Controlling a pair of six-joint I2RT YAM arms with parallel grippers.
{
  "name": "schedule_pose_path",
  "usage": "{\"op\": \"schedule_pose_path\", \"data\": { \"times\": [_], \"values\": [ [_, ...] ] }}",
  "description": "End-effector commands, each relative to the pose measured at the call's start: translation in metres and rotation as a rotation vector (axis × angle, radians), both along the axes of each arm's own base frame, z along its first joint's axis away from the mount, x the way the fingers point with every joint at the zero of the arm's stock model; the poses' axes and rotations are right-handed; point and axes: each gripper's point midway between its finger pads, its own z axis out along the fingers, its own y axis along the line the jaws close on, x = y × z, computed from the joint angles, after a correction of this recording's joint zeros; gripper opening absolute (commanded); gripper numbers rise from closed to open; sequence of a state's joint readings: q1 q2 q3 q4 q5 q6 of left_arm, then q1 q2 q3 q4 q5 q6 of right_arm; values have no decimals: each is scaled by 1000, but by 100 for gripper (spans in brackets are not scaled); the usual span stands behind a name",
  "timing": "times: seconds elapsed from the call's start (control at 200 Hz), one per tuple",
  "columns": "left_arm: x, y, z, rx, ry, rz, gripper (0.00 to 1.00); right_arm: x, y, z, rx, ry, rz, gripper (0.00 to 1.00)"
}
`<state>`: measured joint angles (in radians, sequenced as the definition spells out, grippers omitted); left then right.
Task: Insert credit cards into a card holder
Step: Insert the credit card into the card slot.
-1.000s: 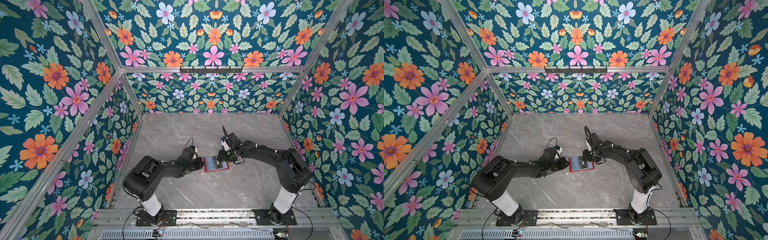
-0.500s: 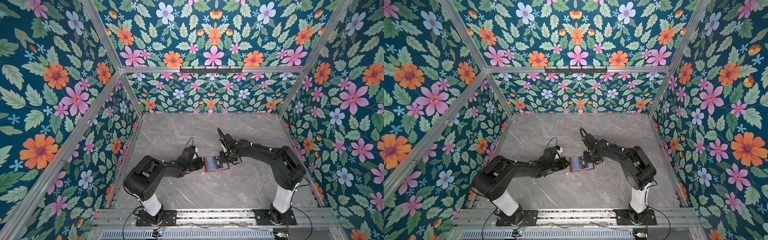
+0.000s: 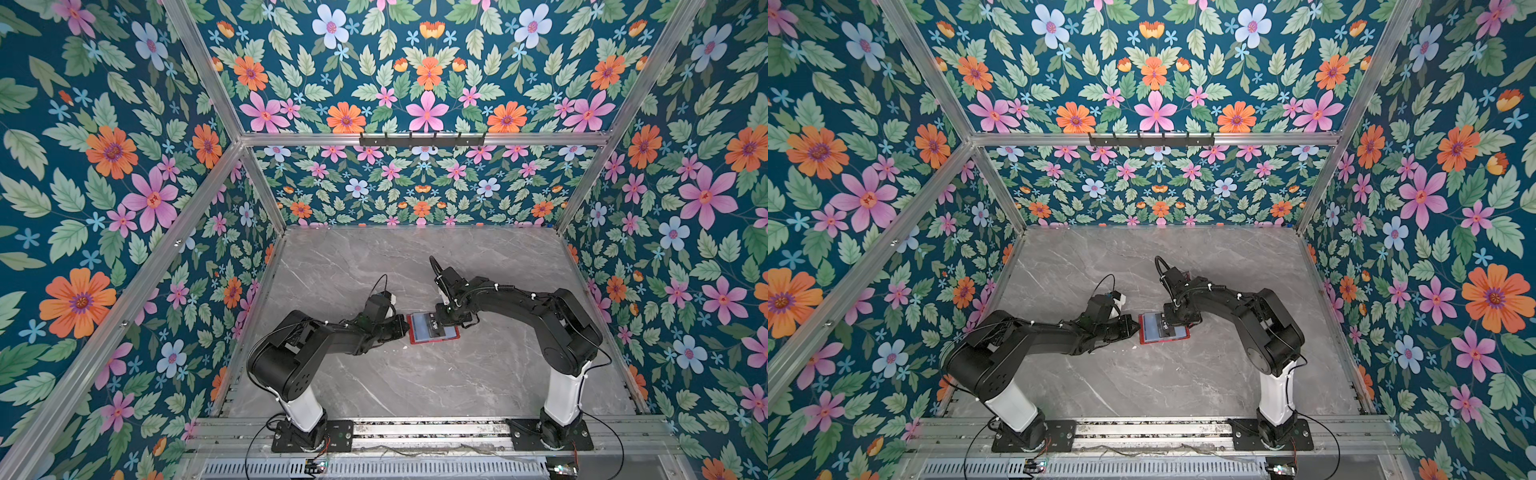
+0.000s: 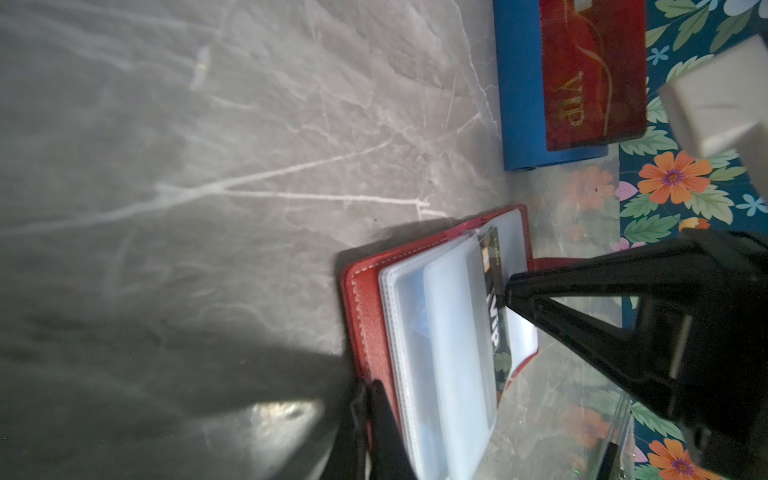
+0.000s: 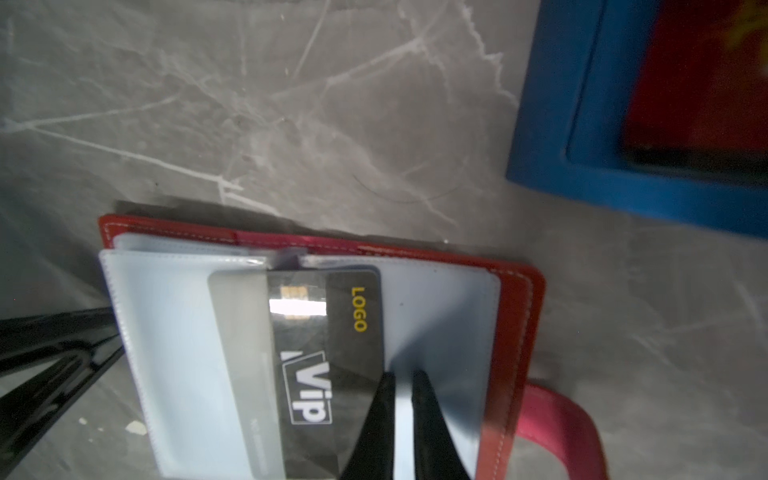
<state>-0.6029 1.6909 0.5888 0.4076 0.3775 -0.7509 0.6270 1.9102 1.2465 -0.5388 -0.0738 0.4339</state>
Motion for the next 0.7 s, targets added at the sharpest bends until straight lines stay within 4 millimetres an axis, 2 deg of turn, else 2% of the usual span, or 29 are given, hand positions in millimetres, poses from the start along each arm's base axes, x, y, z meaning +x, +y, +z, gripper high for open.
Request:
{"op": "schedule_pose_path", "data": {
  "times": [0.0, 0.31, 0.435, 0.53, 0.695],
  "values": [
    [-18, 17, -26, 99, 99, 3, 8, -10, -6, -11, -37, 47, 12, 16],
    [-20, 16, -29, 99, 105, 1, 8, -14, -2, -16, -37, 65, 35, 24],
    [-20, 16, -28, 98, 104, 1, 8, -15, 0, -16, -39, 65, 49, 32],
    [-20, 16, -29, 99, 106, 0, 8, -15, 2, -14, -36, 58, 53, 37],
    [-19, 16, -28, 100, 101, -1, 8, -11, 2, -1, -24, 25, 32, 37]
  ]
}}
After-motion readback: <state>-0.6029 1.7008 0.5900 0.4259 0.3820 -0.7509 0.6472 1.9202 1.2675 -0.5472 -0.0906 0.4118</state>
